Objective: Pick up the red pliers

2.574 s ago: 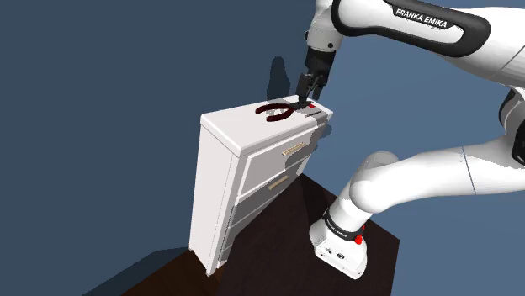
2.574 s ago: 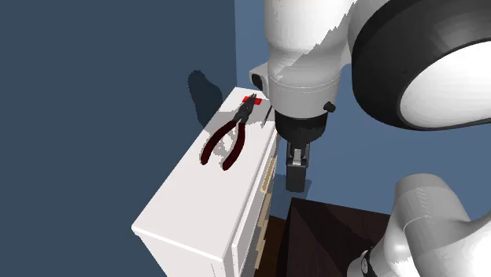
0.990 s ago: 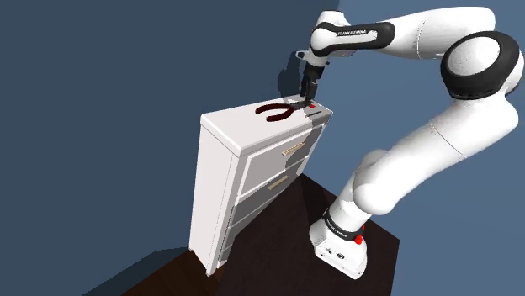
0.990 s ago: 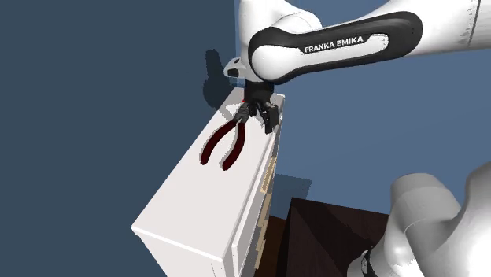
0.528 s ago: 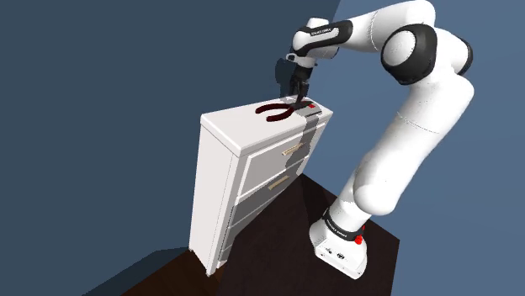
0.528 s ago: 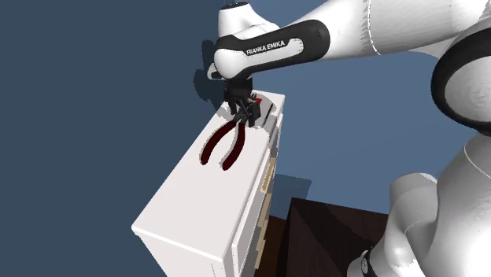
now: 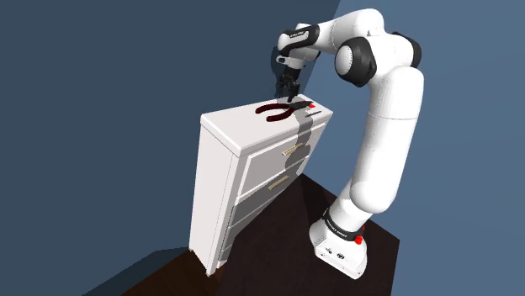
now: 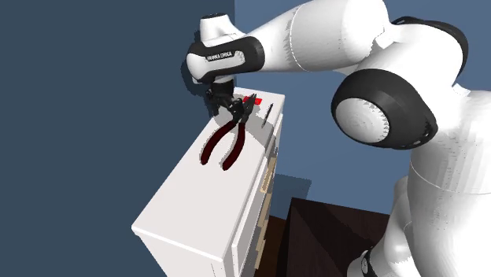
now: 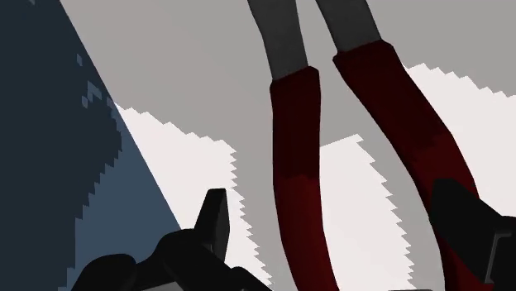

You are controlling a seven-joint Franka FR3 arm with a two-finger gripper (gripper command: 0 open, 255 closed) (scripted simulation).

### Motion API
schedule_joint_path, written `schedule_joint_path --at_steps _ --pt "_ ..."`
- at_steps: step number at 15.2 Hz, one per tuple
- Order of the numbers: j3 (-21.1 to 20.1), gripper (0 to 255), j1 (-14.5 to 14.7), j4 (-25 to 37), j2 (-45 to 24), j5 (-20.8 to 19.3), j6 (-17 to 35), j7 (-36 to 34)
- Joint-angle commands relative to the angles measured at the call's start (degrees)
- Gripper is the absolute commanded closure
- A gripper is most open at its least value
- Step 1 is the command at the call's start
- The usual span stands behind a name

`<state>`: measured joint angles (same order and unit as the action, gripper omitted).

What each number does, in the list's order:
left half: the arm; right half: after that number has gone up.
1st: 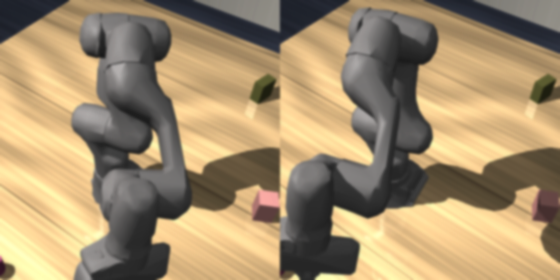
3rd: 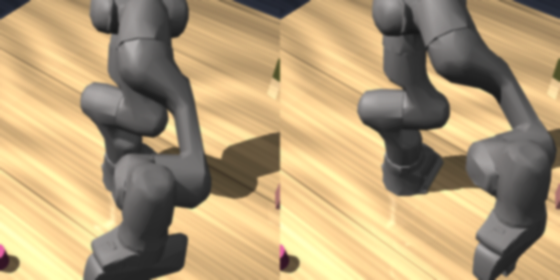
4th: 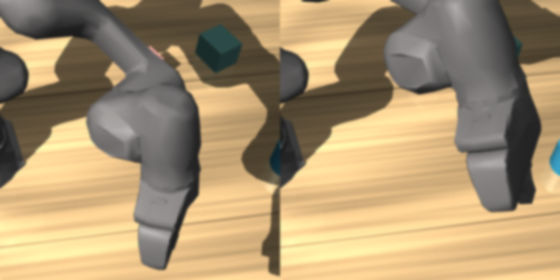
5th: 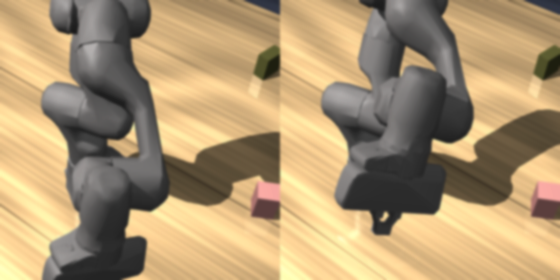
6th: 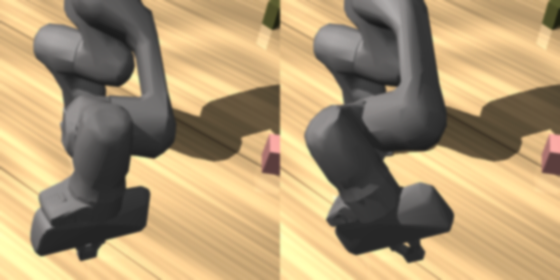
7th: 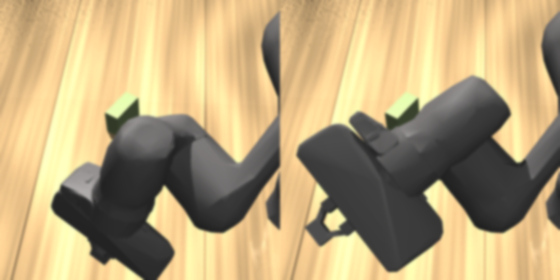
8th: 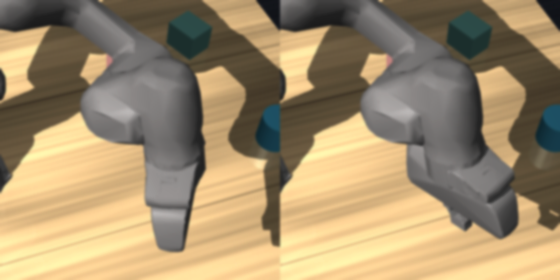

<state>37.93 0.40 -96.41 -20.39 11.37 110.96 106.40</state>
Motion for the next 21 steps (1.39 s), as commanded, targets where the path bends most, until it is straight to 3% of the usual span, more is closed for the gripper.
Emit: schedule_joint_path --at_steps 1,8,9,17,21 --pt "-0.58 0 -0.5 0.39 -1.94 1.03 1.2 0.63" --pt "0.0 0 0.19 -1.96 -3.78 2.79 4.71 1.67" --pt "0.3 255 1.0 -3.71 -2.25 1.96 5.24 1.17" --pt "0.5 255 0.98 -4.3 -1.75 1.72 5.36 1.44" --pt "0.76 255 0.7 -0.73 -3.01 2.34 2.76 1.41"
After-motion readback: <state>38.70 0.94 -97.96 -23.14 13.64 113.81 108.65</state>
